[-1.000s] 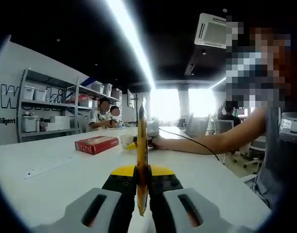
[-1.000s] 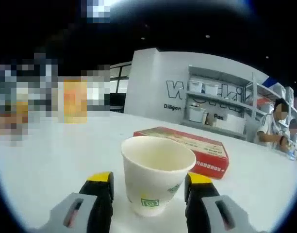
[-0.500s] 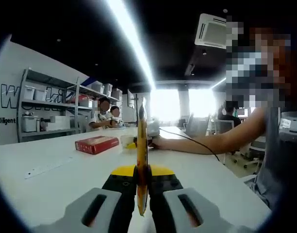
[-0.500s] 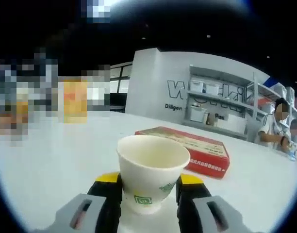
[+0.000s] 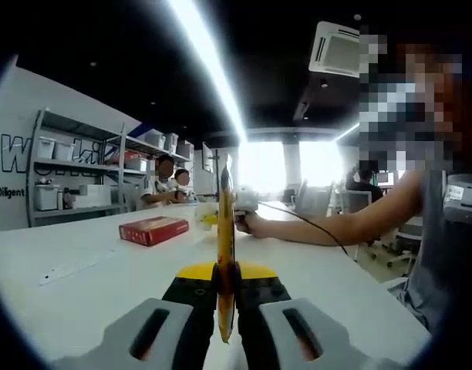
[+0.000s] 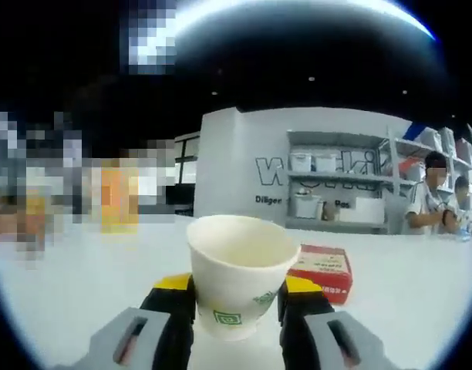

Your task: Tear open the coffee pouch, take out the coffee, and pour the coffee from the pouch into the cup

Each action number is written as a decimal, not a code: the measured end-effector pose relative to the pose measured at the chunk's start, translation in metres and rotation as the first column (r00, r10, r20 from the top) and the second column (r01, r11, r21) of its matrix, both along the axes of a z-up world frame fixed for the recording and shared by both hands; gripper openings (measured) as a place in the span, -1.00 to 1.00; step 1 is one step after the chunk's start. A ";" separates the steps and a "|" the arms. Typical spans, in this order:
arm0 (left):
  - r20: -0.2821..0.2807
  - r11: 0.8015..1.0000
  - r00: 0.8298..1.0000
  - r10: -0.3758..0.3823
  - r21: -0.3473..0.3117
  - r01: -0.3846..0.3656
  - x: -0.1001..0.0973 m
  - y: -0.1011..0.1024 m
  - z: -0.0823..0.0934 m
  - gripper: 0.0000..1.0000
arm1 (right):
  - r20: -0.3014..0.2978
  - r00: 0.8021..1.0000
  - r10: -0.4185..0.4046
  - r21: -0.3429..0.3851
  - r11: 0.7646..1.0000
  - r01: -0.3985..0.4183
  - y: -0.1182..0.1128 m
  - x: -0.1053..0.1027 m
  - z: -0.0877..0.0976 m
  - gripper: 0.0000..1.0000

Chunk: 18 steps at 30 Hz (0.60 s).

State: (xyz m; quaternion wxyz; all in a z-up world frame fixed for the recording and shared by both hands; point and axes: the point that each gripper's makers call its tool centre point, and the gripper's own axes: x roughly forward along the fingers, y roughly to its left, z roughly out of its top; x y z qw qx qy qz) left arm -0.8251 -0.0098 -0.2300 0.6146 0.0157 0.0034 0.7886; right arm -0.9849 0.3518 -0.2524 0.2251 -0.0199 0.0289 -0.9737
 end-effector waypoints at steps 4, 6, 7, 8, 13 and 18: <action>0.000 1.000 1.000 0.002 0.006 -0.002 0.000 -0.001 0.001 -0.78 | -0.041 0.998 0.056 -0.023 0.998 -0.057 -0.026 0.010 0.015 -0.16; 0.002 1.000 1.000 0.001 0.005 -0.001 -0.001 -0.001 0.000 -0.78 | -0.050 0.994 0.098 -0.030 0.995 -0.100 -0.038 0.009 0.018 -0.16; 0.003 1.000 1.000 0.001 0.005 -0.001 -0.001 0.000 0.000 -0.78 | -0.052 0.992 0.115 -0.029 0.993 -0.117 -0.044 0.009 0.019 -0.16; 0.003 1.000 1.000 0.000 0.002 0.000 0.000 0.001 -0.001 -0.78 | -0.056 0.990 0.130 -0.018 0.991 -0.132 -0.052 0.011 0.019 -0.16; 0.001 1.000 1.000 0.000 0.001 0.000 0.001 0.001 -0.001 -0.78 | -0.037 0.978 0.205 0.035 0.978 -0.204 -0.085 0.017 0.011 -0.17; 0.001 1.000 1.000 0.004 0.002 -0.004 0.000 0.000 -0.001 -0.78 | -0.027 0.962 0.273 0.039 0.961 -0.272 -0.110 0.020 0.011 -0.18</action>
